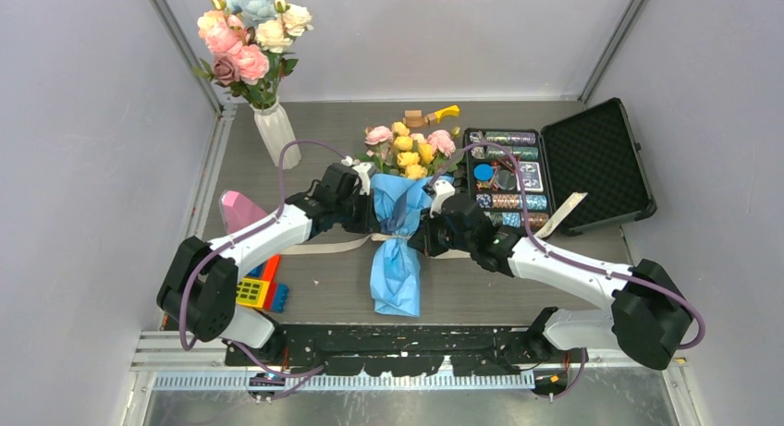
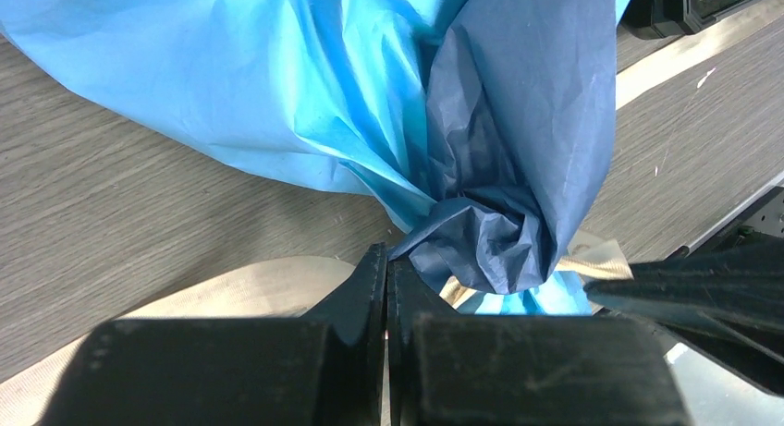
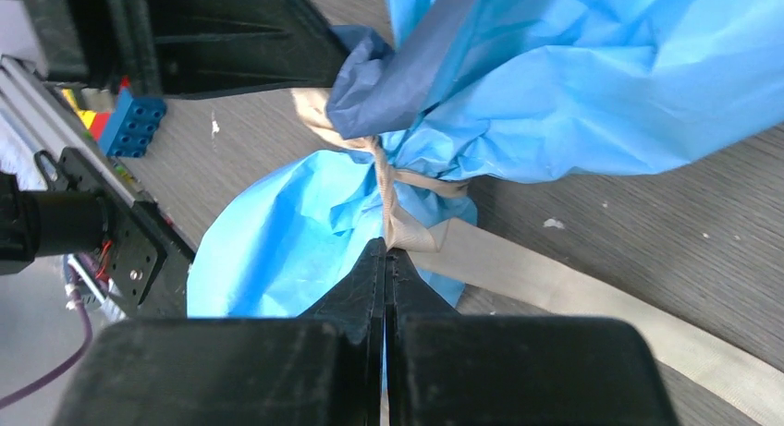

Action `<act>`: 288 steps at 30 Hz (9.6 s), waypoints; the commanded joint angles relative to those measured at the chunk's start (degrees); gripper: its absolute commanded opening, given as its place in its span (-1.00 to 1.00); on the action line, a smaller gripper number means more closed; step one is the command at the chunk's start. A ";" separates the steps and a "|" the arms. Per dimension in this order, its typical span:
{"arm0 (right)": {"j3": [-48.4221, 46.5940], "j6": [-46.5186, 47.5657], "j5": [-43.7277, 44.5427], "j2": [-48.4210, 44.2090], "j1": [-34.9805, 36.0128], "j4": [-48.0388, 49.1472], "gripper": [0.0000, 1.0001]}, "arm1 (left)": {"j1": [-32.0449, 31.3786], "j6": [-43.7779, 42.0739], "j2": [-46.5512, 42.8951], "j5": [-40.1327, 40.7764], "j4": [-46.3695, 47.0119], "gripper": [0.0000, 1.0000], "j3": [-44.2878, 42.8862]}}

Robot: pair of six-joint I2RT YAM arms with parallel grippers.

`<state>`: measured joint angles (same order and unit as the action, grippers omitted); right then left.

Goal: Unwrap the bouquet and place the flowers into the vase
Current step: Untie the ribbon from the wrapping paper.

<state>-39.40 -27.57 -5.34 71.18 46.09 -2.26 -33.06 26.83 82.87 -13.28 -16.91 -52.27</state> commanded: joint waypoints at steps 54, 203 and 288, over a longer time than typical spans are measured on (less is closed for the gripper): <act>6.95 -8.74 -9.97 -8.00 3.65 -0.15 -1.00 | -1.82 -10.07 0.43 -4.57 5.70 -1.00 0.14; -12.15 8.01 1.95 -3.75 3.07 -16.12 -1.00 | -7.37 -7.60 -6.05 1.89 5.19 -1.00 5.02; -3.85 19.25 9.50 4.83 6.15 -1.67 -1.00 | -6.04 -4.45 -3.43 5.34 1.81 -1.00 4.08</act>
<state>-45.65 -6.09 -0.89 80.01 51.99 -7.46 -40.23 22.13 79.26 -9.56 -15.16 -47.57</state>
